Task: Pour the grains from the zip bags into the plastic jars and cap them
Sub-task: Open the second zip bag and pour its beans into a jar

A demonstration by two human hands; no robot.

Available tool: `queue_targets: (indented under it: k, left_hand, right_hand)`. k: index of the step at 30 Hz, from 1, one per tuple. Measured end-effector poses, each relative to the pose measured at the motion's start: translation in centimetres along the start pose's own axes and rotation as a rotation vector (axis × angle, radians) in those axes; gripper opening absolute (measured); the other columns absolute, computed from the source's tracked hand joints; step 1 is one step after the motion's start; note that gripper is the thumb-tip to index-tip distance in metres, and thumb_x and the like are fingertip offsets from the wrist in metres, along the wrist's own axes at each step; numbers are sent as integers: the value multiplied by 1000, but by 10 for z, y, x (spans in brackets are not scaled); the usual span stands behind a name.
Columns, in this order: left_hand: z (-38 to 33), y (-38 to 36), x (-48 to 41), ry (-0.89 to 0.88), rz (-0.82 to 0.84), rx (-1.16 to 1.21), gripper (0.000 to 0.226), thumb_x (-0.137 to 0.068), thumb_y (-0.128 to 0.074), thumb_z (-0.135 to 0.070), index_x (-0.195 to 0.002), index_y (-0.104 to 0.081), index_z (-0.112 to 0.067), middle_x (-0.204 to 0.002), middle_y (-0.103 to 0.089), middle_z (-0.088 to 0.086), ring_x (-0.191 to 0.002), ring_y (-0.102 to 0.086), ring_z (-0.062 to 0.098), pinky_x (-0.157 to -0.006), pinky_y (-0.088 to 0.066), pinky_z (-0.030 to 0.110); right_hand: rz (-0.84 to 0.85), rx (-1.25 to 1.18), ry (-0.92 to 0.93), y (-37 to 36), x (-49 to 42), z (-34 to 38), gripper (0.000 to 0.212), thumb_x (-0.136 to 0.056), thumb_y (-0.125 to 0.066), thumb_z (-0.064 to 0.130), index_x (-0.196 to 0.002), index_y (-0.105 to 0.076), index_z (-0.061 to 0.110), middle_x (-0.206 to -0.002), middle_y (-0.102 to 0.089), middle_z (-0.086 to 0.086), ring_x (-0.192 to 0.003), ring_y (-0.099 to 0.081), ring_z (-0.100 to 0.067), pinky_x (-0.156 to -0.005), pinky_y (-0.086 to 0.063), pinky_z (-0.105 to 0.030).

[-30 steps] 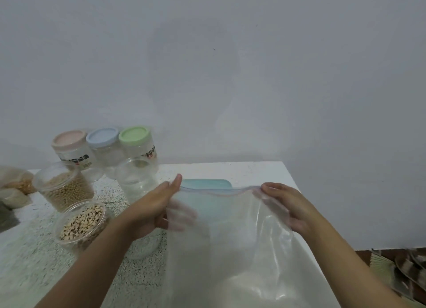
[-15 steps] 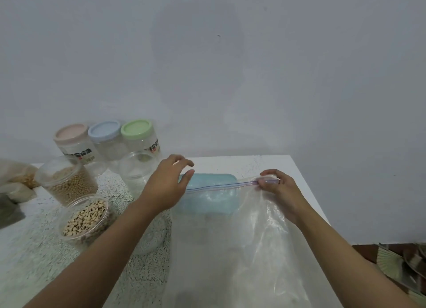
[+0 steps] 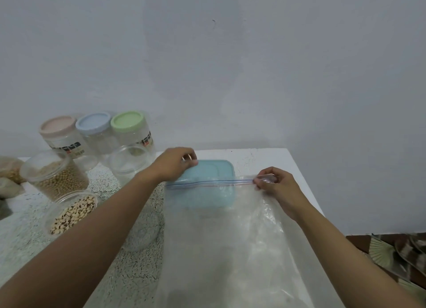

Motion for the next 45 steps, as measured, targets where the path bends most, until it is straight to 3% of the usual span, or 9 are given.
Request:
queue_targets:
  k: [8, 13, 17, 24, 31, 34, 37, 41, 45]
  left_hand:
    - [-49, 100, 11, -279, -527, -76, 15, -99, -65, -25, -102, -69, -12, -93, -57, 8, -87, -55, 23, -77, -41, 34]
    - [-49, 65, 19, -289, -333, 20, 17, -99, -62, -30, -105, -71, -17, -93, -58, 1, -88, -54, 16, -74, -31, 23]
    - [-27, 3, 27, -177, -95, 74, 30, -94, -52, -43, -104, -71, -22, -95, -62, 1, -91, -57, 16, -83, -42, 32]
    - [-1, -18, 22, -96, -12, 140, 28, -95, -49, -42, -99, -71, -25, -99, -69, -5, -97, -60, 12, -91, -45, 34]
    - [11, -27, 12, -45, -46, 115, 18, -105, -54, -21, -106, -72, -20, -107, -70, 0, -104, -61, 19, -90, -42, 31]
    - [7, -31, 19, -24, -119, 24, 23, -105, -53, -27, -121, -69, -23, -116, -63, 0, -114, -56, 18, -102, -39, 38]
    - [-21, -23, 49, -163, -306, 27, 19, -101, -57, -33, -109, -71, -24, -108, -60, -3, -103, -54, 13, -95, -38, 37]
    - [-50, -45, 101, -318, -67, 113, 13, -99, -61, -27, -89, -68, -22, -82, -61, -9, -77, -56, 6, -72, -48, 28]
    - [-44, -83, 135, -429, -52, -57, 24, -100, -55, -36, -100, -74, -21, -99, -65, -9, -97, -55, 10, -80, -50, 27]
  right_hand:
    - [-152, 132, 26, -14, -23, -10, 16, -82, -79, -2, -83, -67, 8, -82, -72, -7, -62, -65, -15, -64, -53, -32]
    - [-198, 205, 30, -26, -32, -18, 18, -82, -76, -1, -82, -66, 14, -82, -73, -1, -65, -67, -16, -71, -52, -34]
    - [-265, 224, 12, -26, -31, -22, 15, -84, -72, 0, -83, -66, 14, -85, -71, 0, -64, -66, -14, -70, -55, -33]
    - [-330, 195, -11, -30, -31, -23, 11, -85, -74, 3, -86, -68, 12, -83, -70, -3, -61, -63, -11, -63, -49, -20]
    - [-347, 192, 8, -37, -30, -22, 12, -86, -74, 5, -91, -66, 12, -83, -66, 1, -72, -64, -13, -69, -47, -22]
    - [-328, 300, 124, -37, -22, -16, 29, -88, -76, 12, -112, -60, 19, -104, -63, 2, -94, -60, -14, -80, -45, -24]
    - [-334, 520, 346, -39, -2, -4, 46, -86, -73, 8, -127, -55, 18, -126, -52, 4, -116, -43, -13, -91, -36, -27]
    - [-227, 646, 539, -47, 39, 3, 14, -85, -67, 9, -91, -61, 20, -91, -61, 7, -83, -52, -12, -75, -49, -35]
    - [83, 819, 543, -66, 74, -19, 16, -85, -59, 38, -80, -58, 23, -76, -57, 10, -71, -53, -11, -65, -47, -35]
Point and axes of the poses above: each hand's wrist, its own x-axis away from the middle knuckle, its own y-axis out of the back of the hand, z = x × y, the point moved 4 cm from there along -x, towards the middle knuckle
